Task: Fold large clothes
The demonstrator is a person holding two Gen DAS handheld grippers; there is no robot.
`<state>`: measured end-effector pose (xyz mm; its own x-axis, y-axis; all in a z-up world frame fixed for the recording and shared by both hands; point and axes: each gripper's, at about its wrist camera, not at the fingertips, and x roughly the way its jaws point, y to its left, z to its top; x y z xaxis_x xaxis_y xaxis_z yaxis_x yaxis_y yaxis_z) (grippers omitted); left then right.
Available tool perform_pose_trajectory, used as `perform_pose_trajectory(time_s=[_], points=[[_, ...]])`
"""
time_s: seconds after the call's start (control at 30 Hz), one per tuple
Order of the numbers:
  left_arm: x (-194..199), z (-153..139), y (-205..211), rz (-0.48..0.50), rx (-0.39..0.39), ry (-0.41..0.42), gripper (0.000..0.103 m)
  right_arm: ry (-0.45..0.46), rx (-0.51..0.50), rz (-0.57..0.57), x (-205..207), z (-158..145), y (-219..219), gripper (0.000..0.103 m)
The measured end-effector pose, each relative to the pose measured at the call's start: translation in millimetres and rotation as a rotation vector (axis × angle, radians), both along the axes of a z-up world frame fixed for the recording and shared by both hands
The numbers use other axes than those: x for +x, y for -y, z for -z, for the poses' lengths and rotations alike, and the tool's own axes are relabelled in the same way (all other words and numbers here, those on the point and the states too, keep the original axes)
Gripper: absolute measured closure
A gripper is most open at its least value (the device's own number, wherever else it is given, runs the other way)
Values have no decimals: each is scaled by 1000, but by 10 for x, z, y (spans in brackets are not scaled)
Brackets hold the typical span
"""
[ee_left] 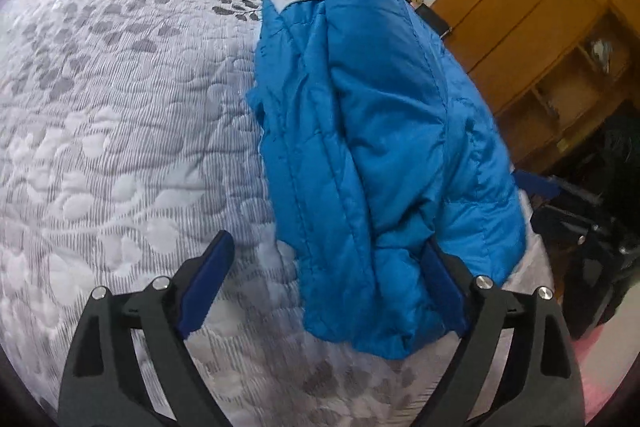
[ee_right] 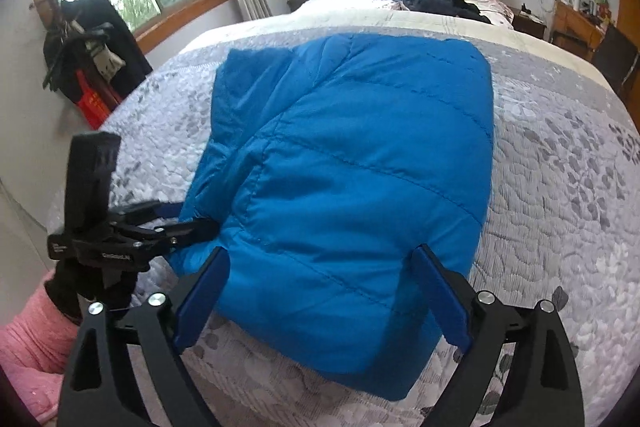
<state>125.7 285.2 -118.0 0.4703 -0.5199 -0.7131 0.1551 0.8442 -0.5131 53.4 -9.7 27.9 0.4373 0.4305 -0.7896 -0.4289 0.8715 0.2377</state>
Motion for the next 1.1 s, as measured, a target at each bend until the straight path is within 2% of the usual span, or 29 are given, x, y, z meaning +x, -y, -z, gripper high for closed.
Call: perform_pose_trajectory(time_s=[0.1,0.13,0.17,0.27,0.43,0.57,0.63,0.87,0.97,1.1], points=[[-113,-184,-41,-25,3,12,15,13,35,43,-86,-80,154,11],[-161,-263,-41,-32,12,24,16,32,33,70,-145,-123,230,7],[-227,-363,-7,-43,29,40,16,51,25,88,-187,-159,286,3],[-368,-571,47,-71,74,80,14,95,-19,144,-336,-238,413,4],[-598,-840,253,-93,185,119,9,105,-75,229,-569,-258,545,4],[-758,-921,409,-108,264,120,6,106,-129,299,-689,-233,617,4],[-823,-943,455,-124,274,126,6,101,-155,327,-729,-219,635,4],[-1054,-962,543,-177,342,131,6,70,-149,338,-821,-144,607,4],[-1109,-947,545,-200,384,136,6,72,-190,353,-869,-107,545,4],[-1148,-934,510,-217,389,126,6,76,-223,366,-899,-80,496,4]])
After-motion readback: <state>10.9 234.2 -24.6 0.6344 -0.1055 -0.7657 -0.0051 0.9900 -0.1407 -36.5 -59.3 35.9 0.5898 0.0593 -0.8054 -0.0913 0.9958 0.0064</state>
